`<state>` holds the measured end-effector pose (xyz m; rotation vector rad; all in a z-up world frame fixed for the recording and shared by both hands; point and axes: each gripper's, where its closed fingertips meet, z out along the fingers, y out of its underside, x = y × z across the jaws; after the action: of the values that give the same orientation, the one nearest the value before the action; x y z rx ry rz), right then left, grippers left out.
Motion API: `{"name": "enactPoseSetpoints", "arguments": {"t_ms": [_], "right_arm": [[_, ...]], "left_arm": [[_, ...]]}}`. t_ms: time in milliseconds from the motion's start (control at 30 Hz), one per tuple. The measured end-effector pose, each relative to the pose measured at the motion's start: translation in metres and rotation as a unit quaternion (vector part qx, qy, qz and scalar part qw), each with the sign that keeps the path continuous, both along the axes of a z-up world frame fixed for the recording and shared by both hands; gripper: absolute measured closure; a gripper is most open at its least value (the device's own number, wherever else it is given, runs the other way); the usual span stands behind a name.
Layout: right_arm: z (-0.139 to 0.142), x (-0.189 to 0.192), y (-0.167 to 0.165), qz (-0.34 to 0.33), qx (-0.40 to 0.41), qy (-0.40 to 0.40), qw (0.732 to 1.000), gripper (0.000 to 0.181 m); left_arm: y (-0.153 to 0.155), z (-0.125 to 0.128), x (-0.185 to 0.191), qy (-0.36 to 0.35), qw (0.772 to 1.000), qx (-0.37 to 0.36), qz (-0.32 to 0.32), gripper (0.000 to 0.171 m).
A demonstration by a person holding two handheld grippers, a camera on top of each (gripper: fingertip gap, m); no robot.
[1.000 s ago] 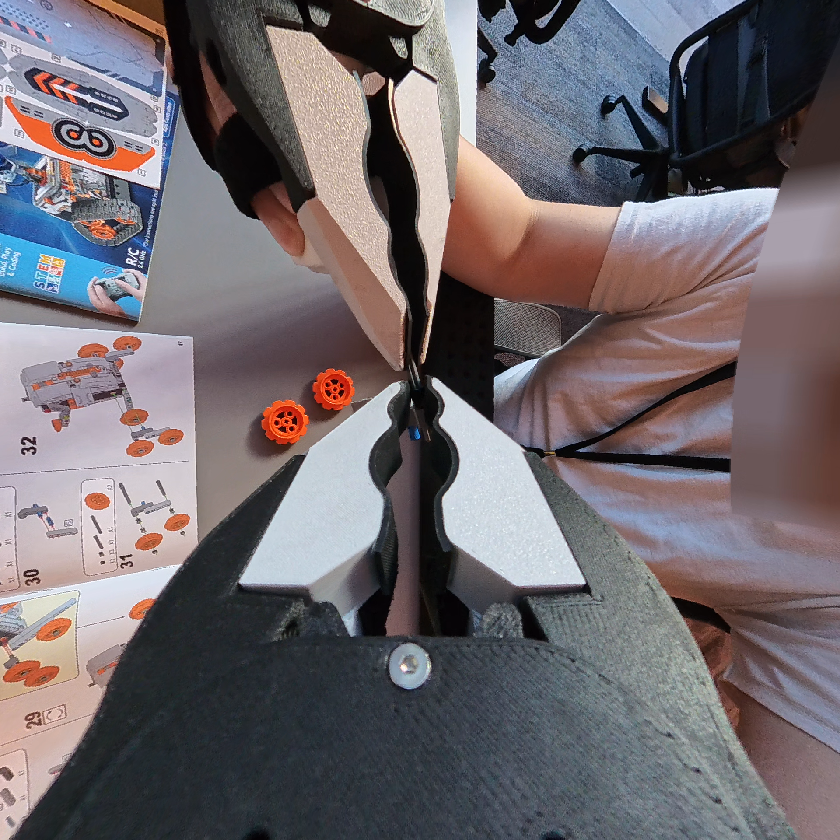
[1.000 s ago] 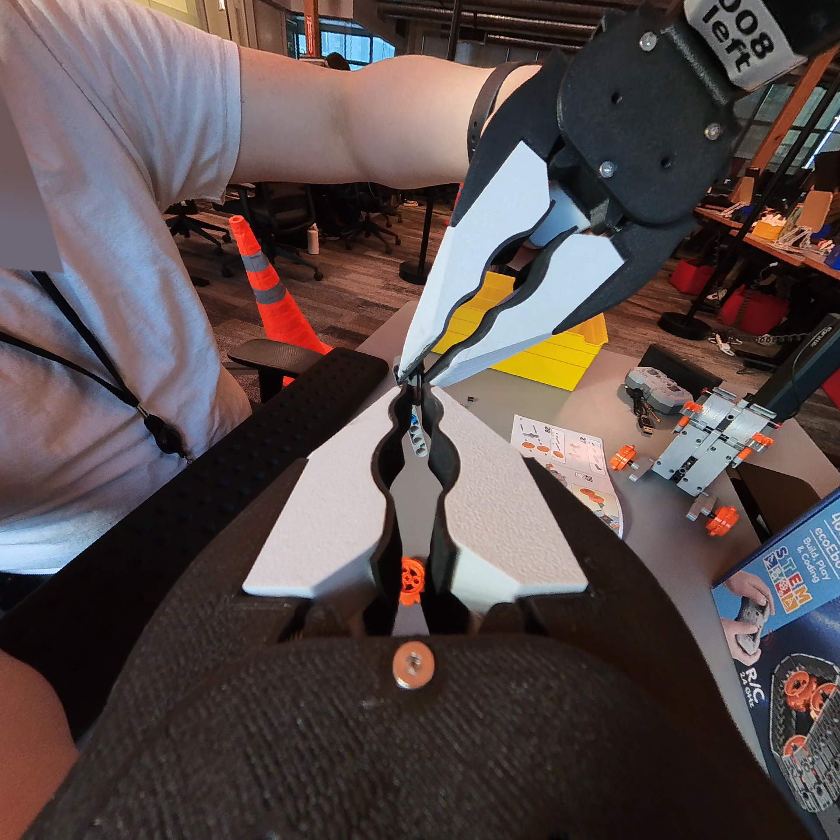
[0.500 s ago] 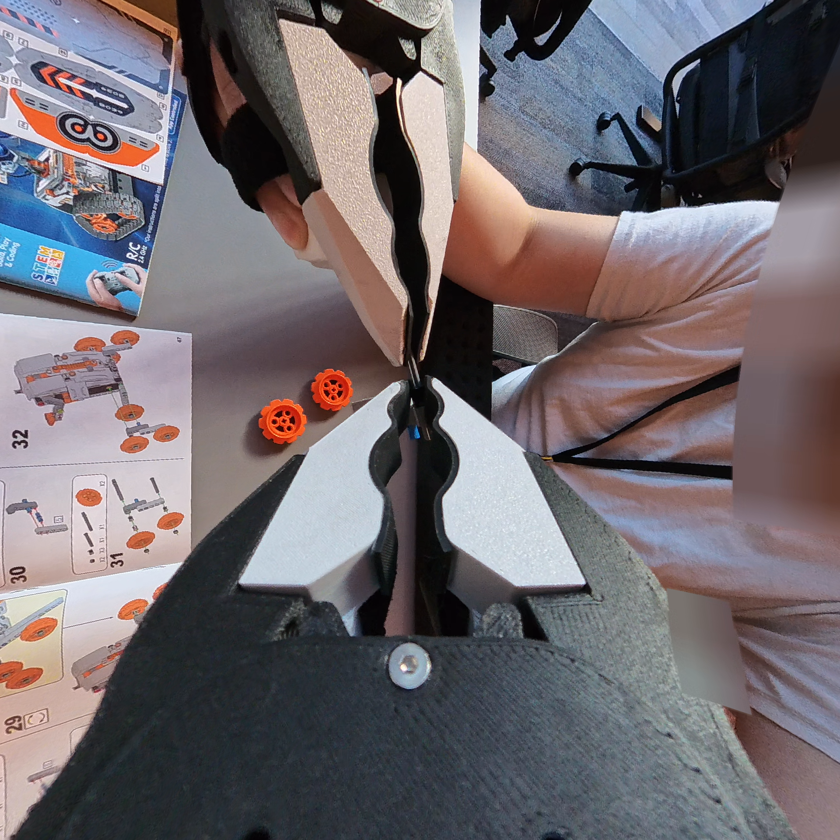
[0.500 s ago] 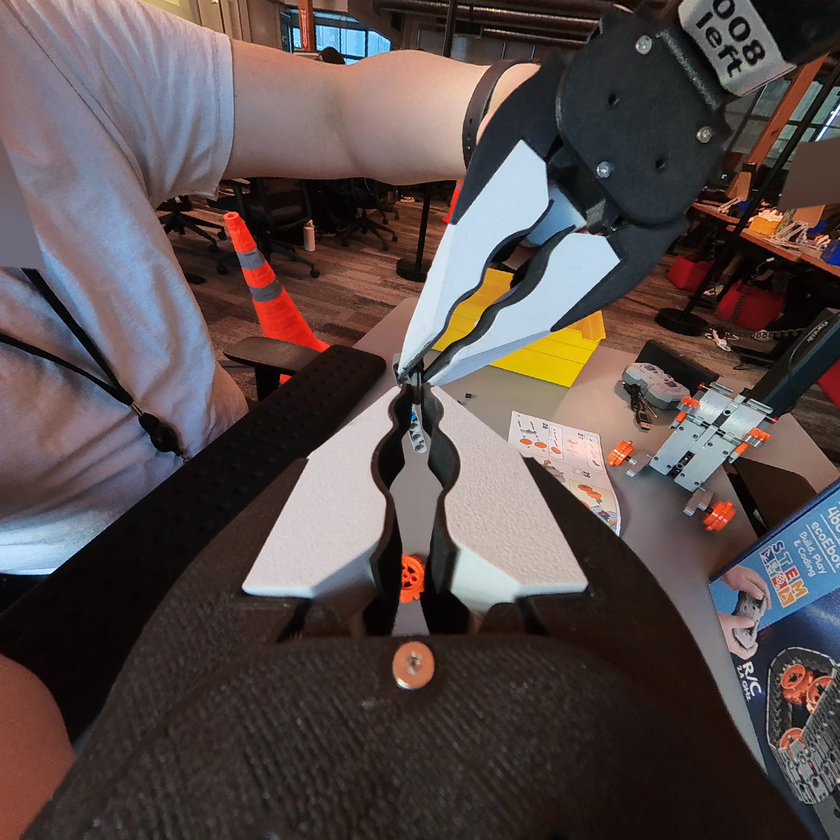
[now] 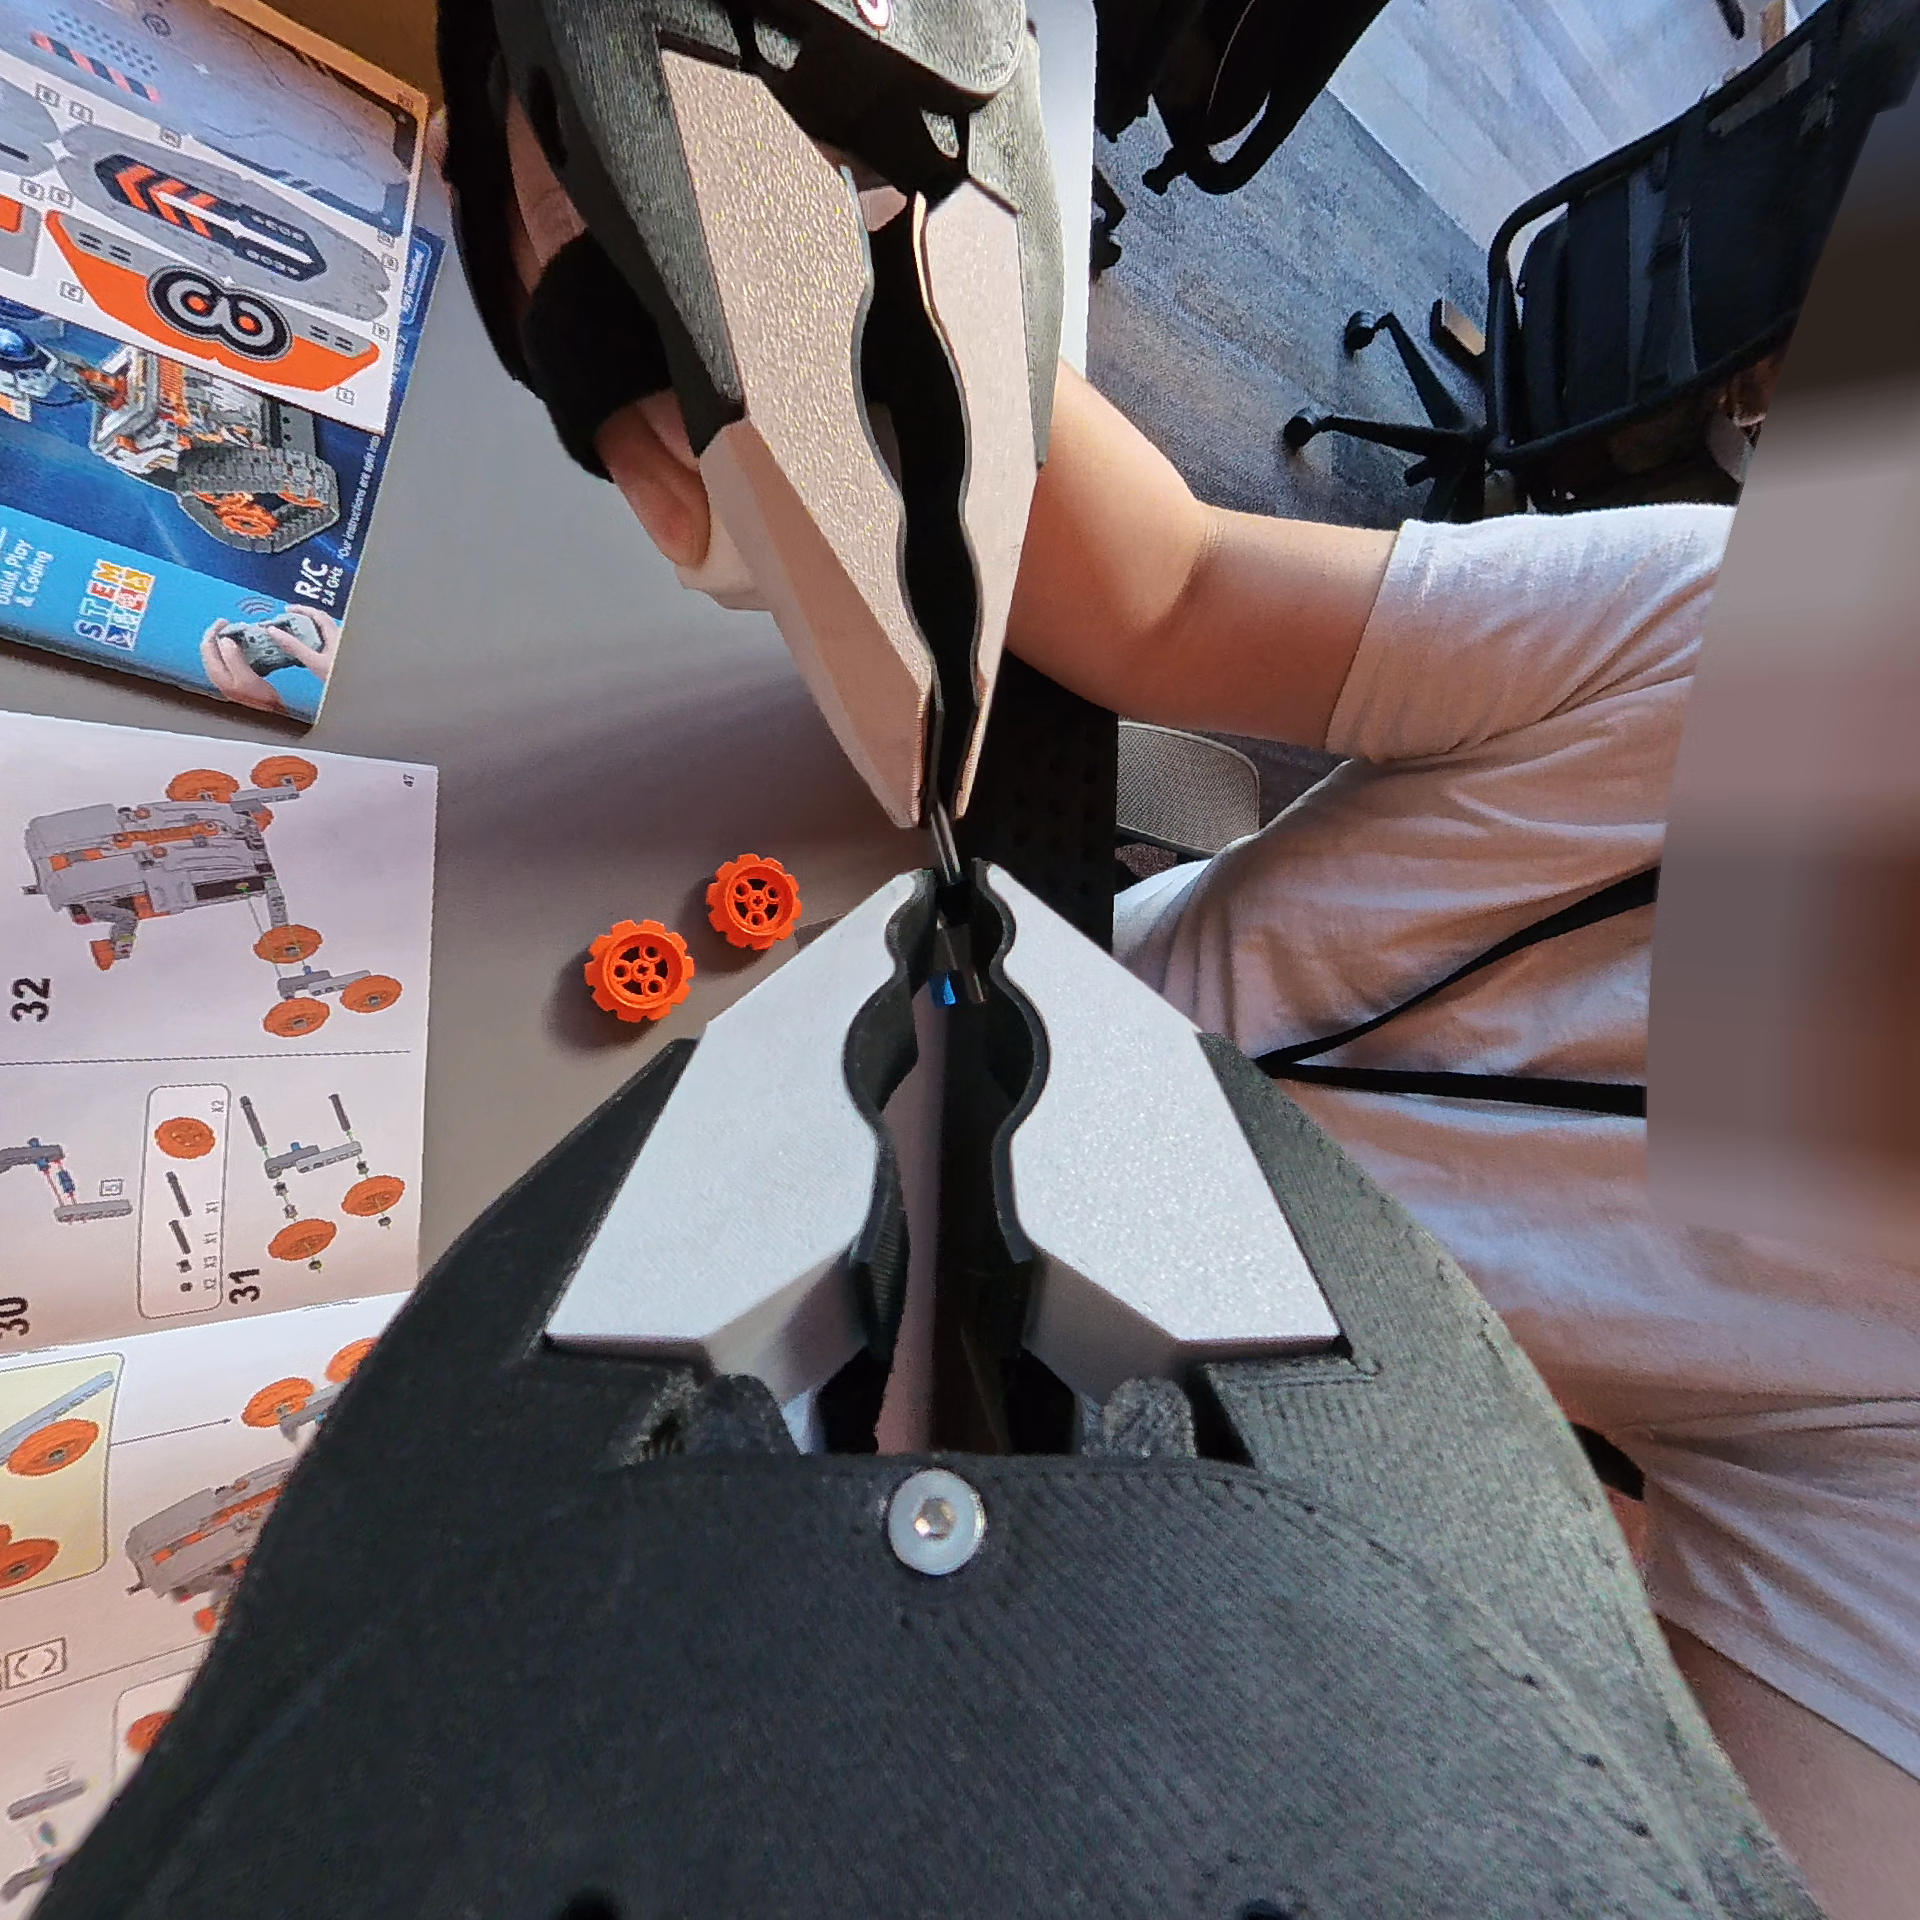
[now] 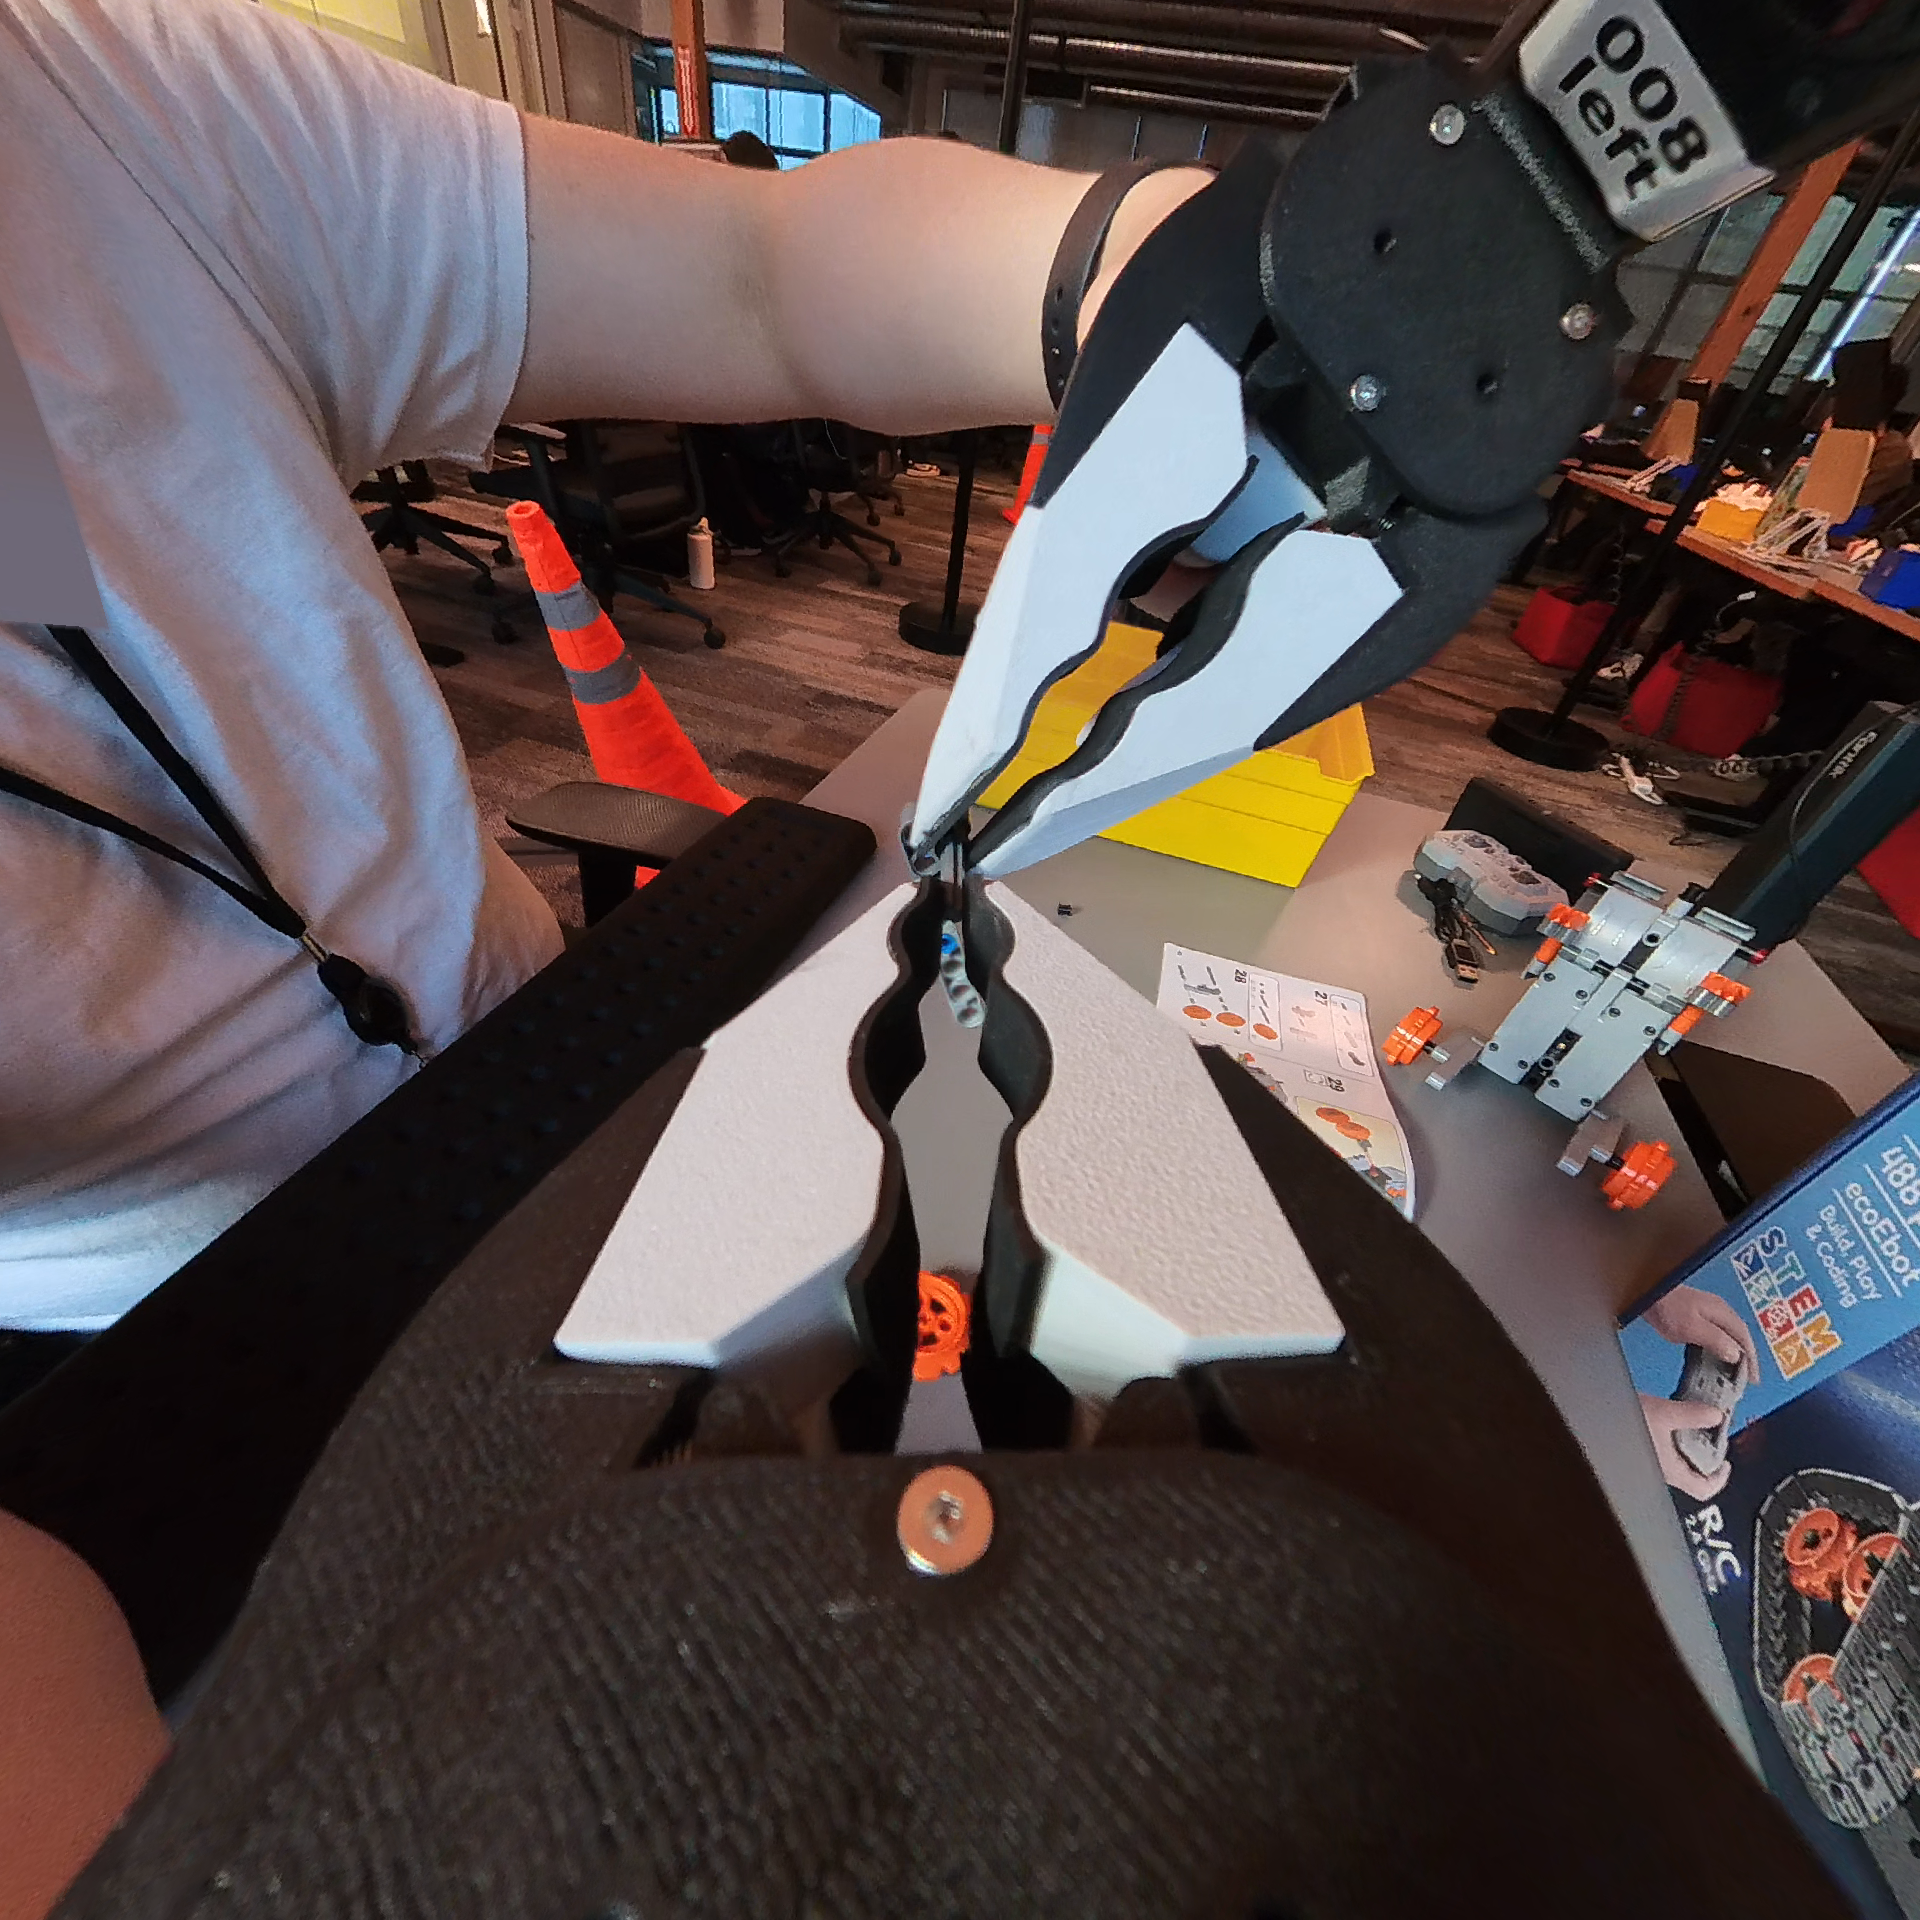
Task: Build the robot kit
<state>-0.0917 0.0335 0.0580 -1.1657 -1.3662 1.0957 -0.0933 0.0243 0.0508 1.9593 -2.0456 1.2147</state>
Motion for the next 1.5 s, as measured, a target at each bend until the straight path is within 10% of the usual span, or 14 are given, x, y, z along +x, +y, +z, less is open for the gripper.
{"name": "enactPoseSetpoints", "arguments": {"t_ms": [167,300,667,1367,1500], "right_arm": [[0.005,0.000,0.001,-0.006,-0.006,0.007,1.000,0.178],[0.007,0.004,0.005,-0.032,-0.002,-0.001,0.999,0.178],[0.005,0.005,0.012,-0.077,-0.004,-0.022,0.997,0.179],[0.013,-0.024,-0.002,-0.033,-0.014,0.020,0.999,0.178],[0.031,-0.042,0.003,-0.037,-0.026,0.086,0.995,0.135]], "left_arm": [[-0.001,0.008,0.002,-0.035,0.999,-0.019,-0.002,0.163],[0.008,0.027,-0.003,-0.131,0.991,-0.026,0.031,0.129],[0.022,0.015,-0.030,-0.378,0.893,0.053,0.238,0.161],[0.007,0.017,-0.036,-0.442,0.850,0.091,0.271,0.171],[-0.001,0.024,-0.069,-0.472,0.834,0.040,0.284,0.171]]}}
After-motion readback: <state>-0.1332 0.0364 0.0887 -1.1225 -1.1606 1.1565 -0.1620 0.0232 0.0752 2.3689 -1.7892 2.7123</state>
